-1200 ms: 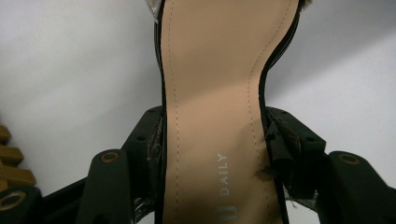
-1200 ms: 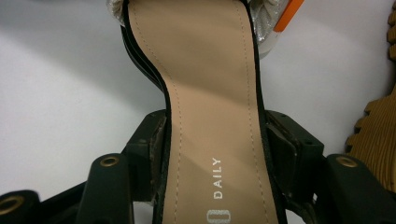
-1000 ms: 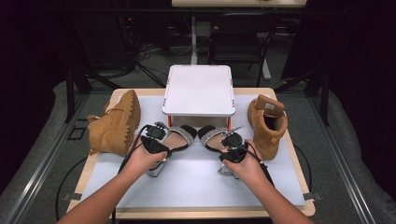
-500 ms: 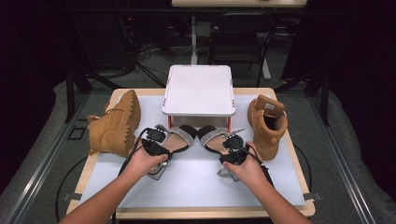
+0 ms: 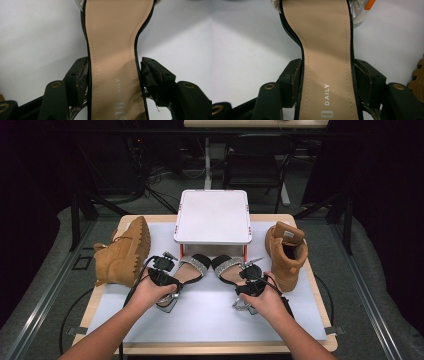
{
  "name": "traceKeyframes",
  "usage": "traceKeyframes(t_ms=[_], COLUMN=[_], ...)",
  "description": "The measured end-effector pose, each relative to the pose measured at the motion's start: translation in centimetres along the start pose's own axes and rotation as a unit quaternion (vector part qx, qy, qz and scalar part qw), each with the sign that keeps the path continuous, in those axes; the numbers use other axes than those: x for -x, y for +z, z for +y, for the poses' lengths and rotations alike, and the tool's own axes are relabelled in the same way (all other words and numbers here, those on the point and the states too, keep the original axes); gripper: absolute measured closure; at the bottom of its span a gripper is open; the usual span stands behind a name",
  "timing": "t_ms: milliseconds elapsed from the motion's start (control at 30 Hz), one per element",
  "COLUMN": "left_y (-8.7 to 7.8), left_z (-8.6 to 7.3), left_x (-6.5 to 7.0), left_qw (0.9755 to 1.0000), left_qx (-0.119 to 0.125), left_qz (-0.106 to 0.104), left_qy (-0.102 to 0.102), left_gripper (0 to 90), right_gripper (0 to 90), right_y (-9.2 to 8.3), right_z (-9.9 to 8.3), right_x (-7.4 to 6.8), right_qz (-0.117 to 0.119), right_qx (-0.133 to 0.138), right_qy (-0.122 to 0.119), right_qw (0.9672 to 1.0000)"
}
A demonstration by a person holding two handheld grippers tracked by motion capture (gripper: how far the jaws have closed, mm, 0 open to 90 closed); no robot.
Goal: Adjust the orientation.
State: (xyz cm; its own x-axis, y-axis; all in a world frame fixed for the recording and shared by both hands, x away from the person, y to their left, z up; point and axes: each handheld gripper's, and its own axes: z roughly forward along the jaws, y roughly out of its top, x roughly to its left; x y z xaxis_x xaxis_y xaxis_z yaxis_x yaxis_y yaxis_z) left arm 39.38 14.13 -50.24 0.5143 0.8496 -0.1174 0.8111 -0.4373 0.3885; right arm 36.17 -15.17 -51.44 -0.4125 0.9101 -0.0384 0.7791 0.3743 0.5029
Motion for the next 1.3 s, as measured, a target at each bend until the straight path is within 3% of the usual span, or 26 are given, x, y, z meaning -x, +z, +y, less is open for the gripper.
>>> traceKeyframes(t_ms=[167,367,633,867,1033,1267,1300], left_y=[-1.0,-1.8,-3.1,-4.9,-7.3,-8.8,-9.0], left_z=[0.3,0.4,-0.1,-1.2,-3.0,-5.6,-6.6], left_x=[-0.1,-0.2,-0.1,-0.1,-0.7,-1.8,-2.1], left_qw=[0.9995,0.9995,0.999,0.9979,0.9958,0.9946,0.9942], left_qx=[0.03,0.032,0.042,0.058,0.08,0.091,0.092], left_qz=[-0.003,-0.001,-0.011,-0.016,-0.021,-0.037,-0.046], left_qy=[-0.003,-0.001,0.011,0.023,0.038,0.032,0.031], left_gripper=[40.4,40.1,40.4,40.5,41.6,42.4,42.4], right_gripper=[40.9,39.0,39.2,40.5,42.8,44.6,44.6], right_y=[0.0,-0.4,-1.9,-4.1,-6.6,-8.5,-8.6], right_z=[0.1,0.4,0.9,0.7,-0.6,-3.4,-3.8], right_x=[-0.1,0.3,0.5,0.2,0.4,1.5,1.7], right_qz=[0.004,0.011,0.02,0.025,0.023,0.018,0.018], right_qx=[-0.005,-0.011,0.017,0.041,0.07,0.079,0.079], right_qy=[0.003,0.012,0.016,-0.004,-0.02,-0.034,-0.039], right_qw=[1.0,0.9998,0.9995,0.9988,0.9971,0.9962,0.9959])
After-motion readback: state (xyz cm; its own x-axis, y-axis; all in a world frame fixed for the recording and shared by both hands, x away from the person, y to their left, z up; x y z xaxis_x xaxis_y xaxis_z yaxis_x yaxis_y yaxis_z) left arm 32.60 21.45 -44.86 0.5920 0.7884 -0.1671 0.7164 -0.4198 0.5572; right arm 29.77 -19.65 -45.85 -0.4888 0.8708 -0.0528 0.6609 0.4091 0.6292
